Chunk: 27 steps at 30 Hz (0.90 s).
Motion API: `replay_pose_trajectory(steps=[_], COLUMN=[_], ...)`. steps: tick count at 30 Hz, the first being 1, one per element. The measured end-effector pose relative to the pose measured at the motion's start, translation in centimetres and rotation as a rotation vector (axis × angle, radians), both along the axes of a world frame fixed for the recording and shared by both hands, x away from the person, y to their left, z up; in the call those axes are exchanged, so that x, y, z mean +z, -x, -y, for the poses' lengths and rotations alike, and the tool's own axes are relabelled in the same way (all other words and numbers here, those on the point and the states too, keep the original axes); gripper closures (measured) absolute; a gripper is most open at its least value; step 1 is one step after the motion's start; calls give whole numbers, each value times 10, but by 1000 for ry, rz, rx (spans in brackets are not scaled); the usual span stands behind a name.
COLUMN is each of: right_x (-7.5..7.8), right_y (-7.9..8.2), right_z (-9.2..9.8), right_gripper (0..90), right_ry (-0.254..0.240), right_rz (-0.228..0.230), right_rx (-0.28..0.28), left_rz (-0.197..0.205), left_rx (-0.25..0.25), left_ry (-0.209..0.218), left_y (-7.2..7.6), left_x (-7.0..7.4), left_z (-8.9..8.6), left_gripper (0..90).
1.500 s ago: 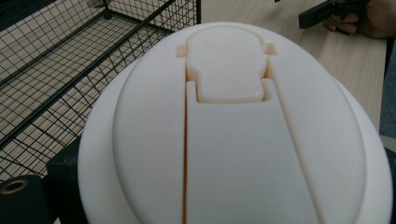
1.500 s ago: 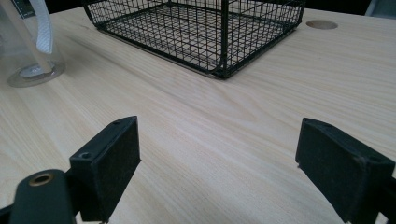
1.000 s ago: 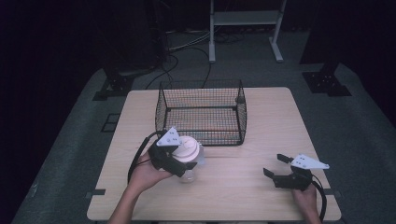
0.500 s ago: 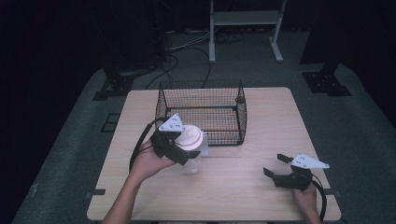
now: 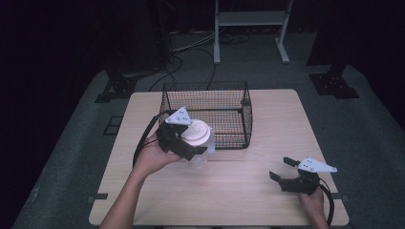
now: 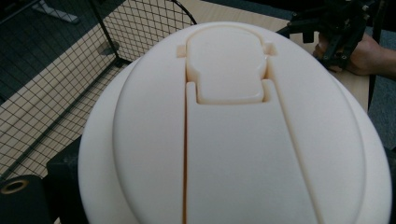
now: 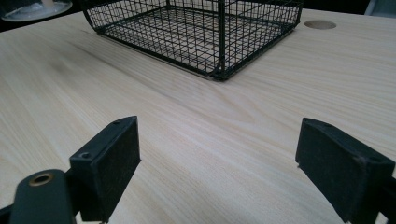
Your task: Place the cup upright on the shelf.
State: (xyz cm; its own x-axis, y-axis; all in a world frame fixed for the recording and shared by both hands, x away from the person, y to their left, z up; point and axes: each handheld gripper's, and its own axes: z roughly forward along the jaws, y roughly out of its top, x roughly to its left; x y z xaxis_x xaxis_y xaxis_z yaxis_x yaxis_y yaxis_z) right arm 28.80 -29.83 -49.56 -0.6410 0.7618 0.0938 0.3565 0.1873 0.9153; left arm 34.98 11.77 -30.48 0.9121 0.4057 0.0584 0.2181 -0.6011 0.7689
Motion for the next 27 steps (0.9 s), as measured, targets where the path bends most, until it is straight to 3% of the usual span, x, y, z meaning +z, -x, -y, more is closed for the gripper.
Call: replay_pose_trajectory(steps=[18,27], right_x=[0,0], right_y=[0,-1], right_z=[1,2], right_gripper=[128,128], right_ry=[-11,-16], right_rz=[2,5], right_rx=[1,1], left_rz=[17,27], left_rx=[-15,-22], left_ry=[11,-17], left_y=[-25,-49], left_x=[43,62], left_z=[8,17], left_gripper=[50,50])
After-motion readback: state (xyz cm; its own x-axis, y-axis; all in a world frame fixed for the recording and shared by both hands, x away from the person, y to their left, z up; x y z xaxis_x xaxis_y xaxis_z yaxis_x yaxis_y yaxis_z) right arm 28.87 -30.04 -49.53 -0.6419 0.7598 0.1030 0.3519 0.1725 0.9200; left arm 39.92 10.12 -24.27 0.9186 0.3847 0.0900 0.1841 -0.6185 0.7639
